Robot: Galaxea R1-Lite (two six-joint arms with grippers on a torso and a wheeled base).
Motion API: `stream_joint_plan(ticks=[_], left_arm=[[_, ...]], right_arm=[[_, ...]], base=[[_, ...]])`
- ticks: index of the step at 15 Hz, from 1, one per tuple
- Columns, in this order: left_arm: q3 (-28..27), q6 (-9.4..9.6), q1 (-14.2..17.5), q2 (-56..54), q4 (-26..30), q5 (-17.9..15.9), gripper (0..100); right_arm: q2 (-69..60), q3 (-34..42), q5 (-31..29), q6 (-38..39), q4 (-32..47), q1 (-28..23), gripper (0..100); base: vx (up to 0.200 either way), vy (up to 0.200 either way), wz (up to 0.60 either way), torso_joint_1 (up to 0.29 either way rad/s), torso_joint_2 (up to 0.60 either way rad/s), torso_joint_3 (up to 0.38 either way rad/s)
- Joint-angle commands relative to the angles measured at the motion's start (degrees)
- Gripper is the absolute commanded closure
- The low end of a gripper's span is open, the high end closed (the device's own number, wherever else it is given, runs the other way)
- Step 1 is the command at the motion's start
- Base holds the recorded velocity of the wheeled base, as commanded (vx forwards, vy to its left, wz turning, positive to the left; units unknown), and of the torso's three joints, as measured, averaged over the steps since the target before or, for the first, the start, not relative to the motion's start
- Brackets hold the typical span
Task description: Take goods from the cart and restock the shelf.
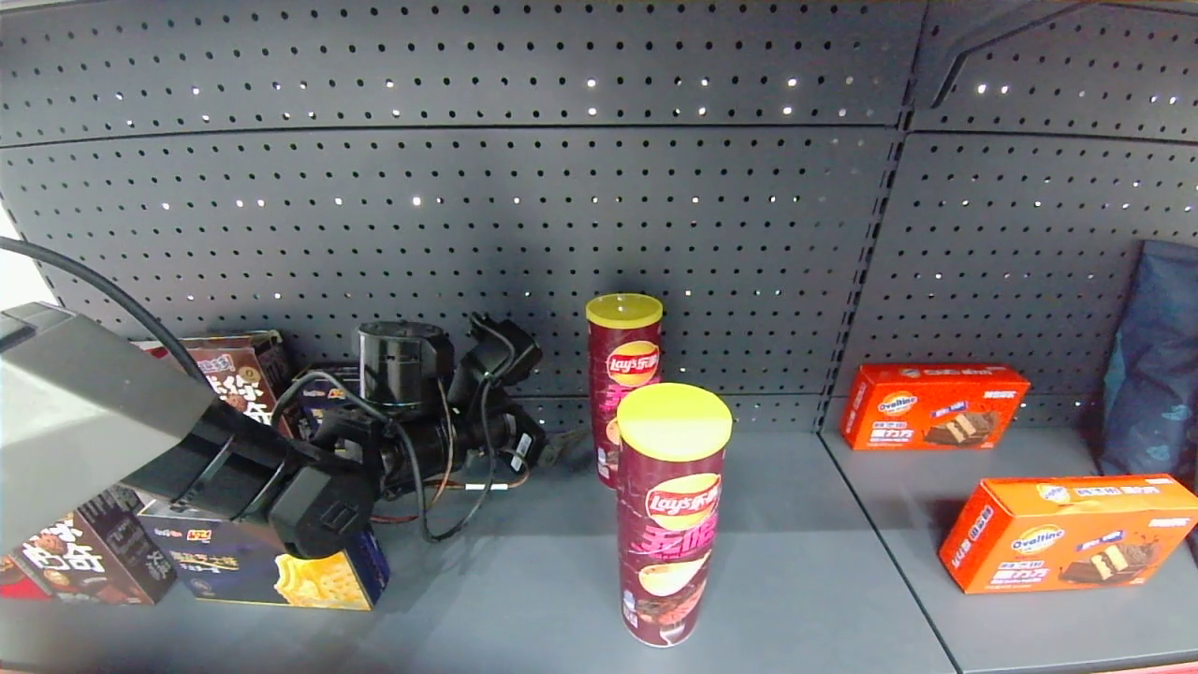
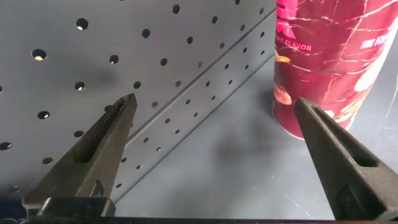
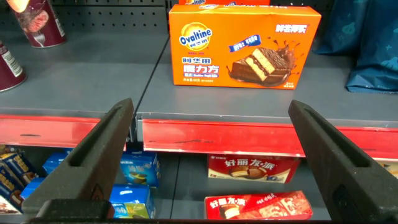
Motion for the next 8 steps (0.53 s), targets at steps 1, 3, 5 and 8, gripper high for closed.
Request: stream_joint_plan(ticks=[1, 3, 5, 8], left_arm=[[-0.14, -0.01, 0.12, 0.45, 0.08, 0.01, 0], [-0.40, -0.10, 0.03, 1.24, 0.08, 0.09, 0], [-1.46, -0.18, -0.32, 1.86, 0.17, 0.09, 0], [-1.98, -0.27, -1.03, 2.38, 0.26, 0.01, 0]], right_arm=[[0.00, 0.00, 0.06, 0.02, -0.01, 0.01, 0], [0.00, 0.00, -0.03, 0.02, -0.01, 0.01, 0], [0.00, 0.00, -0.03, 0.02, -0.01, 0.01, 0], [0.00, 0.00, -0.03, 0.02, -0.01, 0.01, 0]], base=[[0.000, 0.000, 0.00, 0.000, 0.00, 0.000], [0.000, 0.000, 0.00, 0.000, 0.00, 0.000], [0.000, 0.000, 0.00, 0.000, 0.00, 0.000], [0.000, 0.000, 0.00, 0.000, 0.00, 0.000]])
